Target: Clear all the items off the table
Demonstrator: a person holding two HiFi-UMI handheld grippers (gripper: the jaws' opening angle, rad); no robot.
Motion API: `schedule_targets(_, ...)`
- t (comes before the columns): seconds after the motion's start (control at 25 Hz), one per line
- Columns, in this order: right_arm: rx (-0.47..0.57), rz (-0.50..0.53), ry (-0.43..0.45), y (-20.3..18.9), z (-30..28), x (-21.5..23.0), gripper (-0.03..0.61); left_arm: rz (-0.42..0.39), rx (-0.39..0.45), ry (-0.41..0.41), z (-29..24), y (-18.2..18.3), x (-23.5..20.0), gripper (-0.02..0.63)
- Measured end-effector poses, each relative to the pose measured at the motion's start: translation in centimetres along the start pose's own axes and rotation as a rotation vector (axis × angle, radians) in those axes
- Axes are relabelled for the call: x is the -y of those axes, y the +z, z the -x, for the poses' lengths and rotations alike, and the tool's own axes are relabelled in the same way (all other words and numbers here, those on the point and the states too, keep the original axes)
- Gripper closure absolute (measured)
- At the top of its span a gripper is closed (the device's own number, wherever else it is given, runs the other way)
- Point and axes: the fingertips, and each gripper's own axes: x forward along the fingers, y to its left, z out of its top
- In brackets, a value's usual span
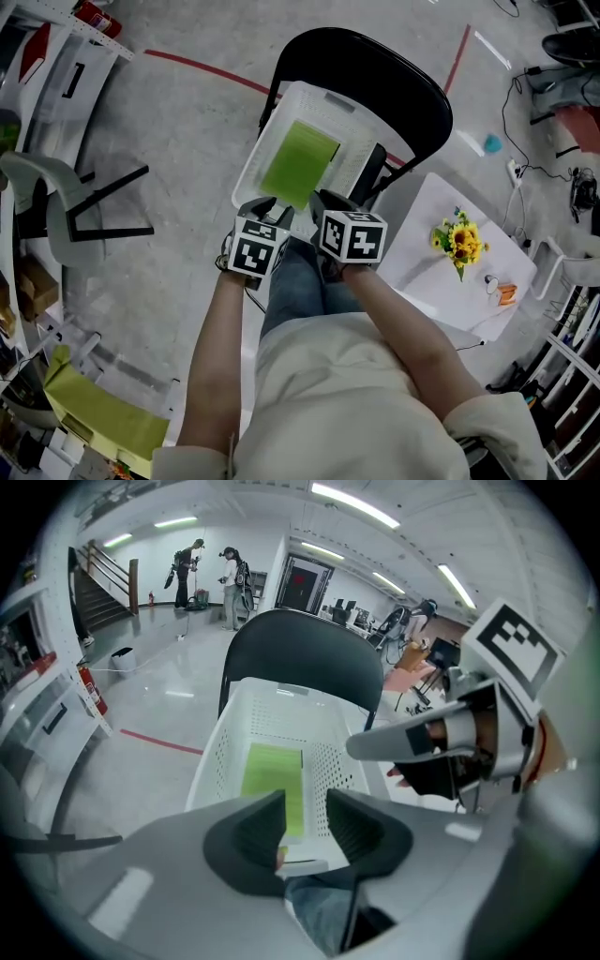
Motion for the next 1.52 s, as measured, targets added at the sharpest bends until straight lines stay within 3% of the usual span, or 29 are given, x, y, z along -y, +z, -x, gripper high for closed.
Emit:
schedule_targets(0.56,-0.009,0.116,-0.020,0.2,3.2,-0.1,0.578,0.027,0.063,0.047,2.7,1.4,1.2,0.603)
schedule_targets(0.96,0.014,0.146,-0.035,-0.1,4.9,-0.7,0.580,0.001,0.110,0.092,3.9,2.2,0.9,0.606)
schedule_targets(1.52,0.076,0.149,-0.041,-0.3,5.7,-2.0,0.580,0.026,0.149,-0.003,4.6,3.6,1.8,0.606)
